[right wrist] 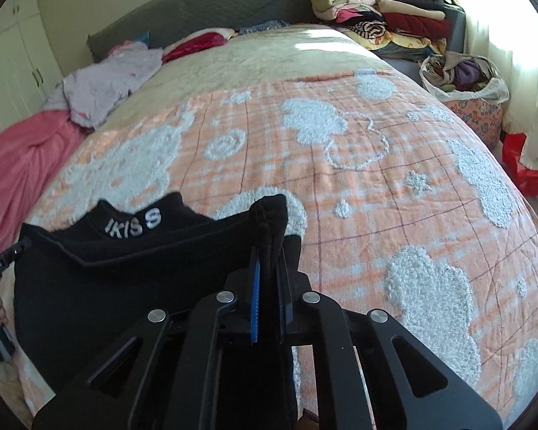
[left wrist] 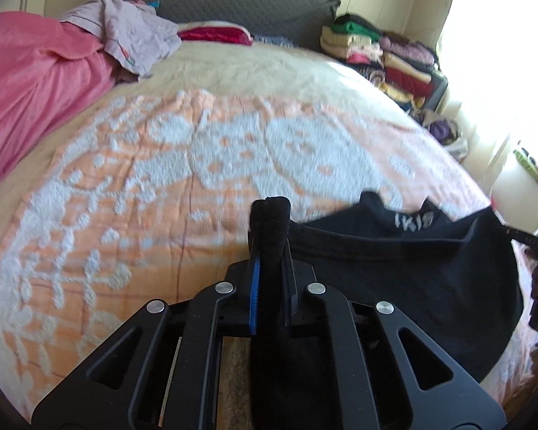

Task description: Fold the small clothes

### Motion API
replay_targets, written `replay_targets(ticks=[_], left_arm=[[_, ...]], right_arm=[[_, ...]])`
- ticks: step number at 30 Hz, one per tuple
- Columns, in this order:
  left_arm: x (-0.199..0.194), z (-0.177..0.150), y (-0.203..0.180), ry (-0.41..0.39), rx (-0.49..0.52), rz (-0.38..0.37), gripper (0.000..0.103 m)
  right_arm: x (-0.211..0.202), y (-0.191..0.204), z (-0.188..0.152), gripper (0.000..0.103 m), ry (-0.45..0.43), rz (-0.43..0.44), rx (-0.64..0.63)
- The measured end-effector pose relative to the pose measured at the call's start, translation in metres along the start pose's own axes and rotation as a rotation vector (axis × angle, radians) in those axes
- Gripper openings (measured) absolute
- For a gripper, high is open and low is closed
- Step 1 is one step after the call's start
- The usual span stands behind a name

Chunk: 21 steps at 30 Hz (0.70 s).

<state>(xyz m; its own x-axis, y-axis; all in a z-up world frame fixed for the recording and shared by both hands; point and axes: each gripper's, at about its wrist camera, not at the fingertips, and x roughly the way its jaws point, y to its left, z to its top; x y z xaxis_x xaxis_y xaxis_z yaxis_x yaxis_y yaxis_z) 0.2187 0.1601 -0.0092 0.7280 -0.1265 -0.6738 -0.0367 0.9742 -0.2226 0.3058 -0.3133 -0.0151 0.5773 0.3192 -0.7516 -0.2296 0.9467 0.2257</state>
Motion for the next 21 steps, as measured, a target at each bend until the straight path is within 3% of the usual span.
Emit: replay_targets(ticks=[5,10,21], left_arm=[[0.011,0.002,0.009,0.008,-0.051,-0.019,0.004],[0.039,-0.014,0.012,0.088,-0.055,0.031,0.007],[0.028,-0.018,0.006,0.112,-0.019,0.086,0.016]], right_arm=[[0.015,-0.015,-0.002,0.006,0.023,-0.011,0.073],[0.03,-0.015,-0.009,0.008,0.058,-0.05,0.059],[0.024,-0.018,-0.014,0.027,0.045,-0.096,0.064]])
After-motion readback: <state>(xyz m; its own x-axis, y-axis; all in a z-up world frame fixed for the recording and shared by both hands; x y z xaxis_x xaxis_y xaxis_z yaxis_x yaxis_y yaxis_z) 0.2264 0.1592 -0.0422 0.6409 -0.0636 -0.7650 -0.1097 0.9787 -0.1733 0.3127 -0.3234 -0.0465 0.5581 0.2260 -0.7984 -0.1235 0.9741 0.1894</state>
